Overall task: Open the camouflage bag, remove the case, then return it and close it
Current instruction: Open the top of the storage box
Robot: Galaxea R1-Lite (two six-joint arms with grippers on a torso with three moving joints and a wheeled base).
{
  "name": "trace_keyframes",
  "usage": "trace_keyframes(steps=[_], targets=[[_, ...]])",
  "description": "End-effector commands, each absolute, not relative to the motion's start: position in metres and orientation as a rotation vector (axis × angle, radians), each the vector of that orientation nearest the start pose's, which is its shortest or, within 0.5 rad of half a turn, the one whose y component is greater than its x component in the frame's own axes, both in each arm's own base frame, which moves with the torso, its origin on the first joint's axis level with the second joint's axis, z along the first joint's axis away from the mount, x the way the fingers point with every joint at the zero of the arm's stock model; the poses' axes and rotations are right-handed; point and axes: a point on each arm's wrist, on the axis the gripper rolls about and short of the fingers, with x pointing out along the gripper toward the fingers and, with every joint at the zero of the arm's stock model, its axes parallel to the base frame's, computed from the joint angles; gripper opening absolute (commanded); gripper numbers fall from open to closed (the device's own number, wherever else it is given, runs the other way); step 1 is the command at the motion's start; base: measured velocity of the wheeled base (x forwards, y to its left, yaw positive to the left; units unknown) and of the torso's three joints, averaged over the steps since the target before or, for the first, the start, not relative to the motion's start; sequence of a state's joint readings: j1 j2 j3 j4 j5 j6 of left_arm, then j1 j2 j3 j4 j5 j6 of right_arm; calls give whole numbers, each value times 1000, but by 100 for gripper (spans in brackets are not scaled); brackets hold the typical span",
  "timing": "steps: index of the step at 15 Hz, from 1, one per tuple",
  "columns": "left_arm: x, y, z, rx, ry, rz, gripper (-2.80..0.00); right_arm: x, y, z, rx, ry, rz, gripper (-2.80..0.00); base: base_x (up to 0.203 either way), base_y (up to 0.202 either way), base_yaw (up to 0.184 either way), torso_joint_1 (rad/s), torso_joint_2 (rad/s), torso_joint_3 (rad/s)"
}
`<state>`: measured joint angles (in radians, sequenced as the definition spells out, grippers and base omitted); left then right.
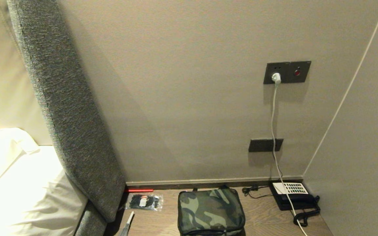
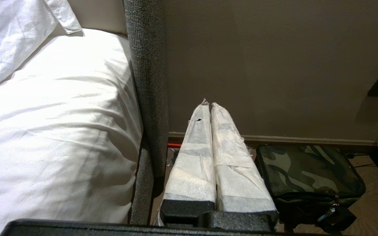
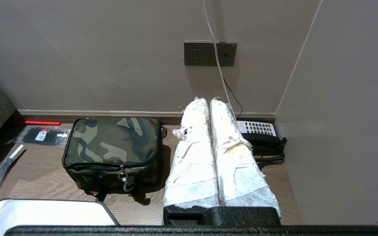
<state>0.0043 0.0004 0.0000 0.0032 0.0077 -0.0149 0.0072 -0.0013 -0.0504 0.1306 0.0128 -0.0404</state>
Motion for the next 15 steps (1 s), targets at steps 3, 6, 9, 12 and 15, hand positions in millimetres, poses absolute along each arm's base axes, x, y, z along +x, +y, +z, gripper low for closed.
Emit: trace_keyframes(steps=[3, 6, 9, 12, 15], targets=[[-23, 0, 74, -15, 5, 12, -280, -27, 0, 76, -43, 81, 23, -280, 0, 0, 0, 0, 0, 0], [-23, 0, 74, -15, 5, 12, -280, -27, 0, 76, -42, 81, 23, -280, 0, 0, 0, 0, 0, 0], [-23, 0, 74, -15, 5, 13, -280, -27, 0, 76, -40, 81, 23, -280, 0, 0, 0, 0, 0, 0], [-23, 0, 74, -15, 4, 14, -280, -27, 0, 76, -40, 81, 23, -280, 0, 0, 0, 0, 0, 0], [-23, 0, 74, -15, 5, 13, -280, -27, 0, 76, -40, 81, 23, -280, 0, 0, 0, 0, 0, 0]])
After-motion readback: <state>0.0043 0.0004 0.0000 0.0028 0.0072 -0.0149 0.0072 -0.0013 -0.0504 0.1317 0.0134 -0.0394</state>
